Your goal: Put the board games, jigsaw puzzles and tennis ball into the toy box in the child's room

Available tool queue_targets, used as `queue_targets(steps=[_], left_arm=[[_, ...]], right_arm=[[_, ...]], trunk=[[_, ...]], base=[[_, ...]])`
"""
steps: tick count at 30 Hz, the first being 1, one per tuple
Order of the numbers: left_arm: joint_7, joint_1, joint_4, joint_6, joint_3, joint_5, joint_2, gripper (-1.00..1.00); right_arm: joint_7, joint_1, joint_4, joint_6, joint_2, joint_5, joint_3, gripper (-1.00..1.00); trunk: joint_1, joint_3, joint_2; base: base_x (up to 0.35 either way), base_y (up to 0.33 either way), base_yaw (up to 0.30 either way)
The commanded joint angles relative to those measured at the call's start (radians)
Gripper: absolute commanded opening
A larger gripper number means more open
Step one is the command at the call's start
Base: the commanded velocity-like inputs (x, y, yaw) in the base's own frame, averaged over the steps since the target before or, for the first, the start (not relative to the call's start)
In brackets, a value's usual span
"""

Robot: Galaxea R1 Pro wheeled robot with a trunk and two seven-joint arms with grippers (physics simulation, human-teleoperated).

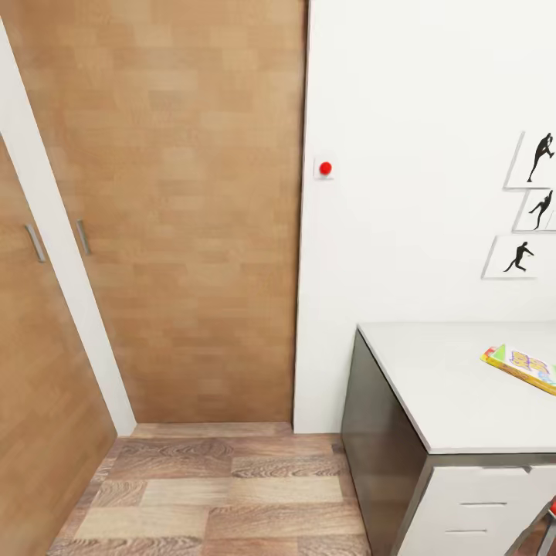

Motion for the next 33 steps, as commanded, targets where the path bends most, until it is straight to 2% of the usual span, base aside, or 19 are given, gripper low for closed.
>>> queue_targets(steps=[1, 5, 33], left_arm=[[0.000, 0.000, 0.000, 0.000, 0.000, 0.000, 0.000, 1.00], [0.004, 0.014, -0.010, 0.005, -0.002, 0.002, 0.018, 1.00], [0.004, 0.014, -0.010, 0.005, -0.002, 0.002, 0.018, 1.00]], right_arm=[[0.000, 0.000, 0.000, 0.000, 0.000, 0.000, 0.000, 1.00], [0.002, -0.023, -0.017, -0.002, 0.009, -0.001, 0.003, 1.00], [0.002, -0.034, -0.017, -0.002, 0.009, -0.001, 0.003, 1.00]], trunk=[[0.000, 0.000, 0.000], [0.000, 0.000, 0.000], [0.000, 0.000, 0.000]], base=[[0.000, 0.000, 0.000], [0.000, 0.000, -0.044], [0.000, 0.000, -0.039]])
